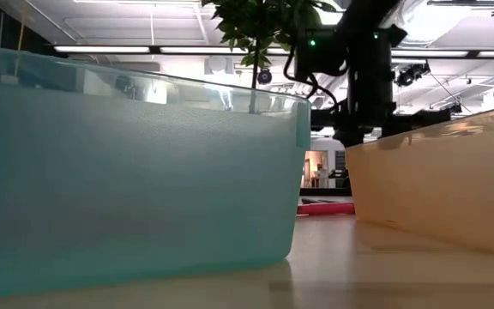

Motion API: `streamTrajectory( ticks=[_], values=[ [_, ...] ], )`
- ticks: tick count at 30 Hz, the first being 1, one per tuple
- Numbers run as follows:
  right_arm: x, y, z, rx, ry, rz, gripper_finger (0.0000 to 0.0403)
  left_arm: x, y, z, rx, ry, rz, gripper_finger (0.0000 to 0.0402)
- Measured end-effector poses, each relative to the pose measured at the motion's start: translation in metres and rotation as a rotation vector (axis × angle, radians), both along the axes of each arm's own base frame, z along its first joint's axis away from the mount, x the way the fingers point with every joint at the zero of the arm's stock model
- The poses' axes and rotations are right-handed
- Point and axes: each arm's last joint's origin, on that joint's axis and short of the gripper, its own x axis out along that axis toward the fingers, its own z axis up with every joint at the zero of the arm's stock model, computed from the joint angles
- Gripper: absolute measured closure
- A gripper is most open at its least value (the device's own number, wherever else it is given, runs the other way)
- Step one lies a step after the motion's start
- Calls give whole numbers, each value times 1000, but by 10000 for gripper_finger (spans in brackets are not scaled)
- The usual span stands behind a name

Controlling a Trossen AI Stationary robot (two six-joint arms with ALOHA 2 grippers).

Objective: Sort pens & pencils
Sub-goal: Put the bottom right black pen into the green bin

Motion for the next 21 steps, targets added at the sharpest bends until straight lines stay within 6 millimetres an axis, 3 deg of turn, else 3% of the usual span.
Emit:
streamTrajectory(
  ticks=[7, 21],
  values=[
    [-5, 1, -13, 21, -12, -40, 297, -6, 3, 3, -10, -22, -1, 305],
    [-9, 0, -14, 14, 33, -45, 297, -11, 6, 5, -16, -41, 3, 305]
  ],
)
